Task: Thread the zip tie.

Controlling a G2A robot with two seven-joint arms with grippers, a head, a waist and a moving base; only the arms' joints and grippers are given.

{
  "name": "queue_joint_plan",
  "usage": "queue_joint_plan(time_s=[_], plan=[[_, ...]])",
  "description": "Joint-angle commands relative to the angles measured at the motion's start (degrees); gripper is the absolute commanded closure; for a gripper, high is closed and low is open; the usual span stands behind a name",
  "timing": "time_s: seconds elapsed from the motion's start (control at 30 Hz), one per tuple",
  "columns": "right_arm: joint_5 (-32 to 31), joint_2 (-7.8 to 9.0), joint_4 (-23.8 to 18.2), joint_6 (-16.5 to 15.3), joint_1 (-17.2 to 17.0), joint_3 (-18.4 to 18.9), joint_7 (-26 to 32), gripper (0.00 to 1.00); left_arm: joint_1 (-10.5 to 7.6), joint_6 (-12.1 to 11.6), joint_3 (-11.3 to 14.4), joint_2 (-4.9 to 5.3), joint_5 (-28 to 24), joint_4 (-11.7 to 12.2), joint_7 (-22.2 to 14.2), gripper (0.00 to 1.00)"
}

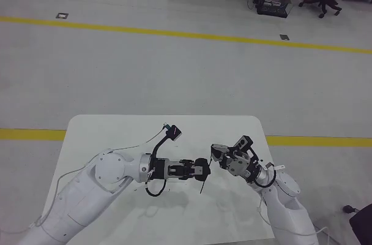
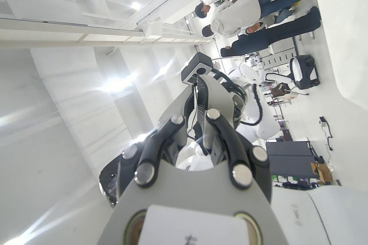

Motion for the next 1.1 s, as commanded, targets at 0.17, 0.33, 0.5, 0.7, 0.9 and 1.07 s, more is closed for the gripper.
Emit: queue_joint_plan(time_s=[0.17,0.33,0.5,0.7,0.9,1.07], plan=[[-0.3,0.10,0.2,-0.6,0.1,0.3,0.2,1.00,0.00,0.0,0.0,0.00,0.0,0.0,0.0,1.00],[-0.1,0.14,0.3,-0.7,0.3,0.4,0.4,1.00,0.00,0.0,0.0,0.00,0.0,0.0,0.0,1.00],[0.4,0.15,0.3,-0.5,0.7,0.1,0.7,1.00,0.00,0.0,0.0,0.00,0.0,0.0,0.0,1.00],[1.9,0.10,0.4,0.1,1.1,-0.2,0.6,1.00,0.00,0.0,0.0,0.00,0.0,0.0,0.0,1.00],[2.3,0.11,0.3,0.3,1.3,-0.4,0.5,1.00,0.00,0.0,0.0,0.00,0.0,0.0,0.0,1.00],[1.4,0.19,0.3,0.2,1.4,-0.6,0.6,1.00,0.00,0.0,0.0,0.00,0.0,0.0,0.0,1.00]])
